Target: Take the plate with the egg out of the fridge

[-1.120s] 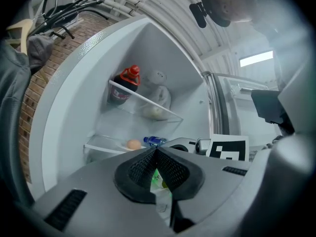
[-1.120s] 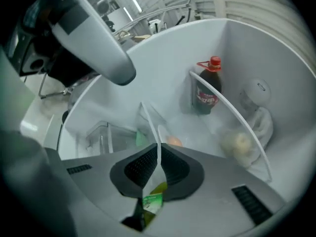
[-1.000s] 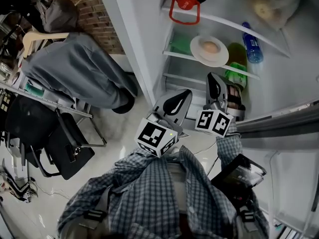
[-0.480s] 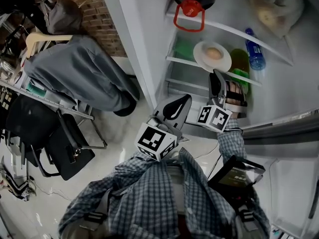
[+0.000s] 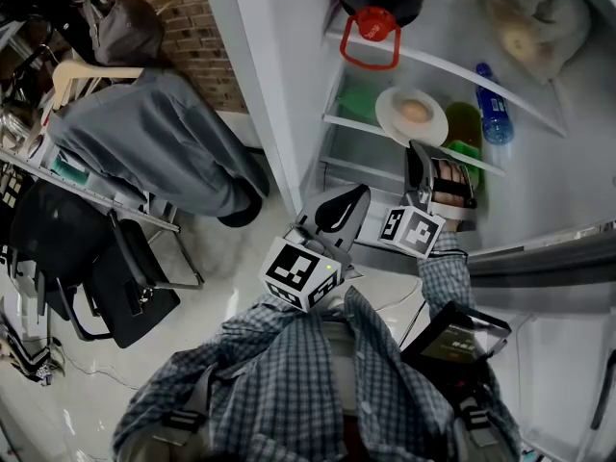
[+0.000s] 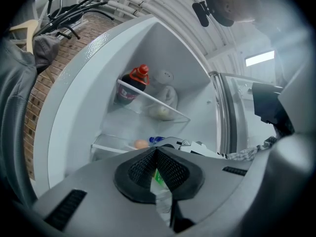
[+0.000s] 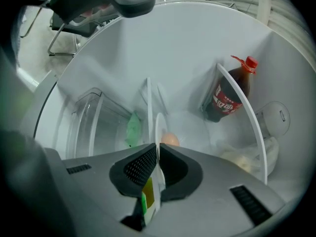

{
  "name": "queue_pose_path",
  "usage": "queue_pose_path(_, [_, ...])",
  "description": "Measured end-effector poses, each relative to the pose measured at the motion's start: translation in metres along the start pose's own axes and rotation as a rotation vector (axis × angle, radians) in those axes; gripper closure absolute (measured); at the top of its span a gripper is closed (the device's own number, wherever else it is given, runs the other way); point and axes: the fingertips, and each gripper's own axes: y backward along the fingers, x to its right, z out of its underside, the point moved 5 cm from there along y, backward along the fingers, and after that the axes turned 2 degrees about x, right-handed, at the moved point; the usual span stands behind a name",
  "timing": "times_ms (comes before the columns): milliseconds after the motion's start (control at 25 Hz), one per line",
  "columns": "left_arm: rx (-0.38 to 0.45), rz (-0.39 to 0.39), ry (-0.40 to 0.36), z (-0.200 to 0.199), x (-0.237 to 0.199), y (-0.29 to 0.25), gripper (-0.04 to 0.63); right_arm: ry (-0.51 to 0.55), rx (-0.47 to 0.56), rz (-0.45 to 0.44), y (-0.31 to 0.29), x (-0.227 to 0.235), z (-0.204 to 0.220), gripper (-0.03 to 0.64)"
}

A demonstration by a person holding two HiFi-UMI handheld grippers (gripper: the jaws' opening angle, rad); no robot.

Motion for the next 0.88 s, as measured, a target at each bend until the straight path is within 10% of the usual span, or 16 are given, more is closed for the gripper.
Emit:
queue_pose_path(480, [-0.015,0.022,-0.029,0.000,0.004,-0.008,0.589,0.017,-0.003,-0.004,0.007,-0.001,0.001,0.597])
queue_pose_path(880, [-0.119,0.144,0.164,0.008,0.009,-0.029,0.589,0.024,-0.006,-0.006,0.020,0.000,0.000,0.597])
